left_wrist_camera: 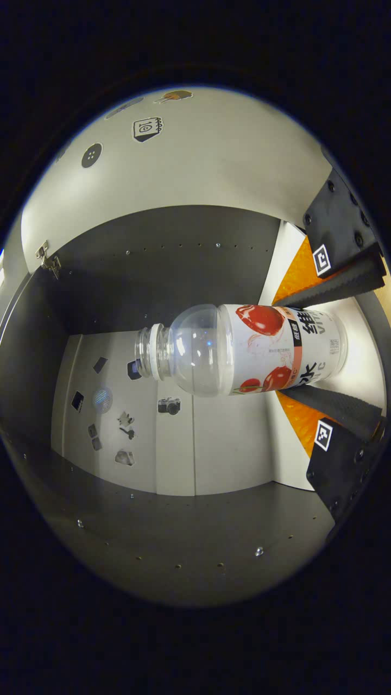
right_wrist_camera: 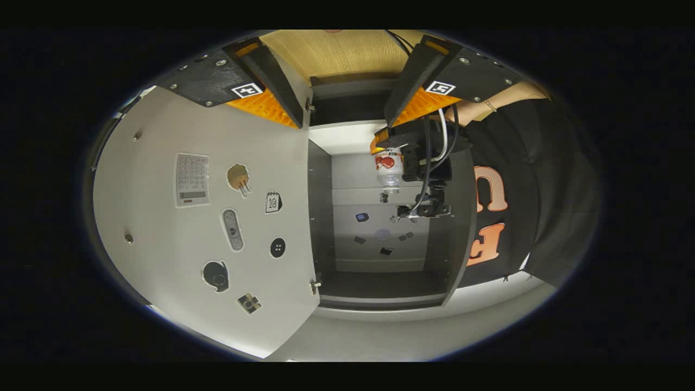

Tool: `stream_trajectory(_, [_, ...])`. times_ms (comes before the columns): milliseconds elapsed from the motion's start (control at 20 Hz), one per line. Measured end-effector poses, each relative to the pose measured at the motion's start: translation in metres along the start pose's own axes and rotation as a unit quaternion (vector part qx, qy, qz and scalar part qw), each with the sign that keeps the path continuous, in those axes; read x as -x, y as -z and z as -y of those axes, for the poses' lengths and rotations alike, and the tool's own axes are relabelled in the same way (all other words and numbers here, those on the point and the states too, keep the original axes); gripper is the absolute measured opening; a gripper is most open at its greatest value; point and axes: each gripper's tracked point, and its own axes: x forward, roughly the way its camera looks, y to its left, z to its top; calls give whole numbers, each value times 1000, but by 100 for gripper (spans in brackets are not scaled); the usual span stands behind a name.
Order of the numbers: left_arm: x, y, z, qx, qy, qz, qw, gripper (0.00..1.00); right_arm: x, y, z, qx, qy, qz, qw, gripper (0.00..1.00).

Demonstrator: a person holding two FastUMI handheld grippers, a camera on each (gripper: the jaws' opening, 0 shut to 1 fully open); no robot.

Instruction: Open the cabinet door with the right hand, grasp the bottle in the cabinet with the left hand and place it on the coaster, then close the cabinet door with the right hand.

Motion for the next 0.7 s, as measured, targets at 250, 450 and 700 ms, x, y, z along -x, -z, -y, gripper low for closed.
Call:
stream_trajectory(250, [33,-22,-4,-6,-26,34,999,81,13,-2,3,3,-29,6,1000,93])
stream_trajectory(450, [78,-33,0,-10,-50,53,997,79,39,-1,-2,10,-70,8,997,93])
stream_trajectory(700, [146,-16,5,-20,-96,45,994,78,68,3,2,26,-121,15,992,93])
